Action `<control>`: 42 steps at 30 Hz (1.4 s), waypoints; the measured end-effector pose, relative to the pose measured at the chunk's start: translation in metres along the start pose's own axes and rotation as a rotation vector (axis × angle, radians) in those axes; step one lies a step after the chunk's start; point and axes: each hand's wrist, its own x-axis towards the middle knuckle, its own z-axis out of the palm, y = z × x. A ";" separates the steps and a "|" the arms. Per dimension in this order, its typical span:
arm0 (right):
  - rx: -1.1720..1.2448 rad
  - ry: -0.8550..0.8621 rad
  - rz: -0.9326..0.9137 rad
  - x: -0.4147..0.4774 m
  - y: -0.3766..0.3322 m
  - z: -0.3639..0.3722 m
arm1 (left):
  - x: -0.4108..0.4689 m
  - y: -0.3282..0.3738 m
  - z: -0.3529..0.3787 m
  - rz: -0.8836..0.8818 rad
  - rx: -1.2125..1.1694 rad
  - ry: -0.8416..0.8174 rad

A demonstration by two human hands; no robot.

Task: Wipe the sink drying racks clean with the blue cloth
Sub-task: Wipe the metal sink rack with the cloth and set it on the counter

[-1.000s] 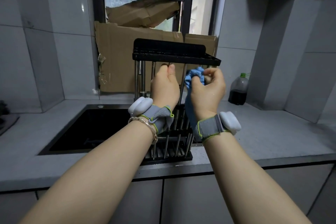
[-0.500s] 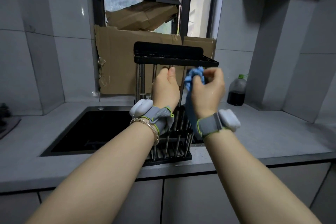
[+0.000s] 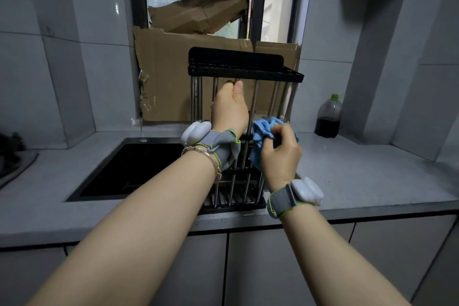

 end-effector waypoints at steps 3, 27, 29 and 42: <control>0.096 0.104 0.216 -0.017 0.013 -0.008 | 0.003 -0.001 -0.001 -0.020 0.015 -0.006; 0.331 -0.253 0.584 -0.044 0.061 0.002 | 0.034 -0.040 -0.007 -0.064 -0.272 0.095; 0.369 -0.162 0.489 -0.023 0.042 0.005 | 0.033 -0.039 -0.007 -0.066 -0.283 0.089; 0.195 -0.382 0.802 -0.075 0.064 0.021 | 0.038 -0.048 -0.018 -0.028 -0.283 0.116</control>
